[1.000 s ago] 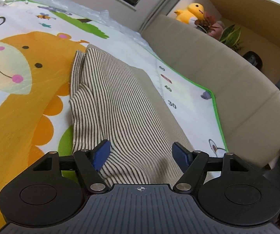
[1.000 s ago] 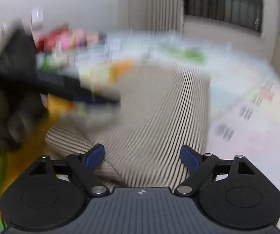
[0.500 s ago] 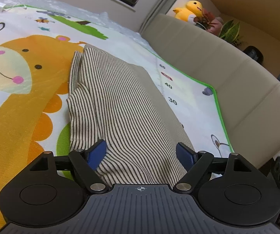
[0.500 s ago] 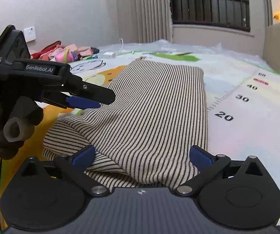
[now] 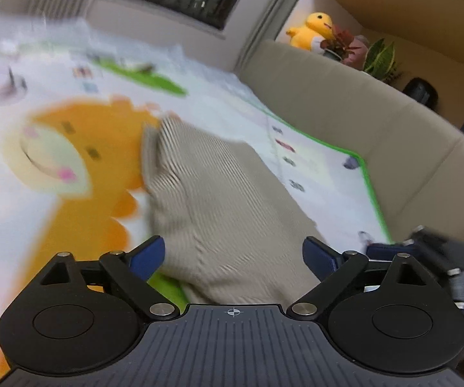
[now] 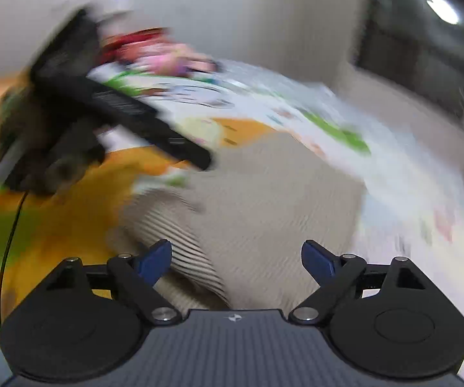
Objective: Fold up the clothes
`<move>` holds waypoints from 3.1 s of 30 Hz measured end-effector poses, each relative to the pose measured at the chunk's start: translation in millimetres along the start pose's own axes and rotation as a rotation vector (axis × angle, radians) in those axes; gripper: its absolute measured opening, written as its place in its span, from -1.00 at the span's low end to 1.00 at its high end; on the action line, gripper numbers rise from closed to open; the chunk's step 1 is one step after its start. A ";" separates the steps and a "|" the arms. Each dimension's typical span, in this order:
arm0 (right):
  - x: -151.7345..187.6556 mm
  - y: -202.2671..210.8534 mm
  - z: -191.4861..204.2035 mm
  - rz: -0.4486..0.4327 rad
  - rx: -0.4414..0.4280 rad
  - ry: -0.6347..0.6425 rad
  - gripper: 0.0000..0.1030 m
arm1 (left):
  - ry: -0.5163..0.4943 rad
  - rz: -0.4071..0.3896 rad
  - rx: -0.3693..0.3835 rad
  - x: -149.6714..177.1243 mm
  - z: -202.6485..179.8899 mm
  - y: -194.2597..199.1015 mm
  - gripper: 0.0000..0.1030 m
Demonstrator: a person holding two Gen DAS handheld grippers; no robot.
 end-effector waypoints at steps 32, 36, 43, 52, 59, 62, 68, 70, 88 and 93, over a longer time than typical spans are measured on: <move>20.8 -43.6 -0.2 0.070 0.139 0.208 0.07 | -0.446 -0.009 -0.093 38.9 -42.0 -14.7 0.90; 16.8 -50.6 -5.9 0.091 0.129 0.196 -0.42 | -0.396 -0.008 -0.057 33.5 -33.7 7.1 0.87; 16.8 -27.3 -5.5 0.152 0.075 0.174 -0.48 | -0.235 -0.020 0.017 0.1 -14.0 6.7 0.90; -38.9 39.2 15.9 0.199 0.018 0.317 -0.51 | -0.114 0.002 -0.007 -26.8 10.9 -33.1 0.88; -92.3 -5.2 -61.6 0.190 -0.069 0.278 -0.45 | -0.070 0.019 0.025 -26.8 31.8 -39.2 0.72; -86.6 -60.3 -108.7 0.212 -0.057 0.191 -0.42 | -0.052 0.026 0.039 -26.8 40.8 -41.7 0.77; -58.4 -119.2 -151.5 0.181 -0.089 0.006 -0.21 | -0.049 -0.054 0.104 -48.4 42.9 -19.6 0.81; -60.3 -118.3 -149.0 0.168 -0.096 0.002 -0.19 | -0.071 -0.102 0.159 -60.5 25.1 -9.7 0.81; -70.4 -100.1 -151.4 0.114 -0.087 0.019 0.38 | -0.150 -0.017 0.043 -40.3 -3.9 -78.7 0.75; -88.8 -46.6 -183.4 -0.067 0.134 -0.113 0.41 | -0.137 -0.014 0.001 -42.4 15.3 -85.1 0.84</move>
Point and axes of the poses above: each gripper's, at about its wrist camera, not at the fingertips, and y roughly against the way its jaws point, z to its left, x to its underside, the point moved 10 cm from there along -y, roughly the way its jaws point, and after that the axes turned 13 degrees about -x, right-handed, at the moved point
